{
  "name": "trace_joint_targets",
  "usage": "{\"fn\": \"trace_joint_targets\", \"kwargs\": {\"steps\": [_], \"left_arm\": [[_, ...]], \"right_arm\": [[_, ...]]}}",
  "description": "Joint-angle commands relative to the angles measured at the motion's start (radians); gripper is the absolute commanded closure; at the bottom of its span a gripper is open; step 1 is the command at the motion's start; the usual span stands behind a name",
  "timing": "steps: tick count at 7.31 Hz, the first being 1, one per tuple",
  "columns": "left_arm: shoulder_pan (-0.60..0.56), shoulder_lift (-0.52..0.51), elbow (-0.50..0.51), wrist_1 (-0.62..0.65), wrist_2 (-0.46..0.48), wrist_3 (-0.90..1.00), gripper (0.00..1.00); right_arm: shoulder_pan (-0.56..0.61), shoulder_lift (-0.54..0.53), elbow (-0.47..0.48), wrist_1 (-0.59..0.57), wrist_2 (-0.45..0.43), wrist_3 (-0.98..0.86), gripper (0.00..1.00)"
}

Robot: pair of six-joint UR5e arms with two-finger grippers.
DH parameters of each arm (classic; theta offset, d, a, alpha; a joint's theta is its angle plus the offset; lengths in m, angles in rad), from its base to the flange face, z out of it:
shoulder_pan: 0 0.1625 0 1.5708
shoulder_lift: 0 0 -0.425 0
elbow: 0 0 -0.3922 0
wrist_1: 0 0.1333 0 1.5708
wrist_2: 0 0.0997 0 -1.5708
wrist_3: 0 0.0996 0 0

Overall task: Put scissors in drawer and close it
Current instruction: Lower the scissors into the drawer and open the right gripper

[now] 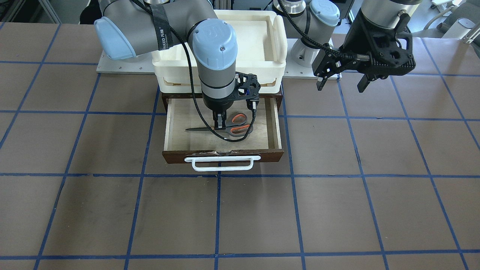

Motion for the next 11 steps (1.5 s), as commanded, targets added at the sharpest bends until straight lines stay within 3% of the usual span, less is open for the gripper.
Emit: {"fn": "trace_joint_targets", "kwargs": {"steps": [1, 5, 7, 8, 11], "left_arm": [[0.002, -0.001, 0.000, -0.001, -0.001, 0.001, 0.00], [0.002, 0.007, -0.018, -0.003, 0.005, 0.007, 0.00], [0.008, 0.009, -0.017, 0.000, 0.004, 0.088, 0.00], [0.008, 0.010, -0.015, 0.000, 0.002, 0.085, 0.00], [0.007, 0.004, -0.012, 0.037, 0.009, 0.062, 0.00]], "right_arm": [[0.001, 0.009, 0.000, -0.002, 0.000, -0.009, 0.00], [-0.004, -0.004, -0.009, -0.040, -0.018, 0.002, 0.00], [-0.034, -0.071, -0.012, -0.054, -0.036, 0.080, 0.00], [-0.071, -0.111, -0.015, -0.028, -0.090, 0.087, 0.00], [-0.250, -0.255, -0.014, 0.081, -0.093, 0.088, 0.00]]}}
